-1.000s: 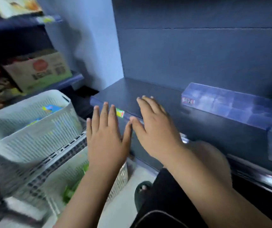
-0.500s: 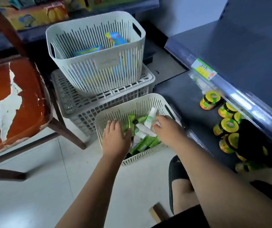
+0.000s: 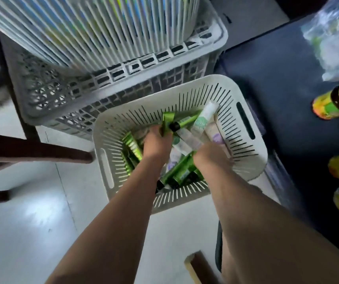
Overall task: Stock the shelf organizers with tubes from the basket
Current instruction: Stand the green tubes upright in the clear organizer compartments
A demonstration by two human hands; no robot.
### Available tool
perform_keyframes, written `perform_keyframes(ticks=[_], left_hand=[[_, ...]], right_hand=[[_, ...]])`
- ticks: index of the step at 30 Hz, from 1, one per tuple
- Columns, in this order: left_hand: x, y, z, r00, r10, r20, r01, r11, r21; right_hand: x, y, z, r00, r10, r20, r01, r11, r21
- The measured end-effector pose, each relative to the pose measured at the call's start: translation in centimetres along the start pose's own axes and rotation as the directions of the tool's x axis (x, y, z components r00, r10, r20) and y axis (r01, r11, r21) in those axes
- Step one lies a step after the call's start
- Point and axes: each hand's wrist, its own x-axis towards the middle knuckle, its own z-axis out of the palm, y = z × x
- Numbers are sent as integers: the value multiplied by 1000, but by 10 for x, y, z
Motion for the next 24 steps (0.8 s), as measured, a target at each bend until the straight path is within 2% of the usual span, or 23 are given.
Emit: perform_keyframes(ticks=[4,10,16,19,21,23,24], left_hand=[[11,0,8,995,-24,-99,23,1000,-6],[23,-6,7,993,30,-113,-28,999,19],[15,-17,-6,988,73,-134,-96,980,-176],[4,-16,-21,990,90,-106,-114,962,-249],[-3,-15,-30,993,80,-86,-103,944,-315],[-11,-12,-39,996,57,-75,-81,926,-369],[-15,-11,-43,997,48,-67,-70,919,-387]], right_hand=[[12,-21,27,988,57,143,-70,994,86],[10,-39,51,983,139,119,-138,990,-18],[11,-34,44,938,319,137,-342,917,205],[18,-18,37,947,293,132,-322,874,363],[19,-13,27,943,256,211,-331,773,542],[15,-10,8,965,199,171,-263,725,637],[11,-8,-1,983,128,131,-183,731,658]])
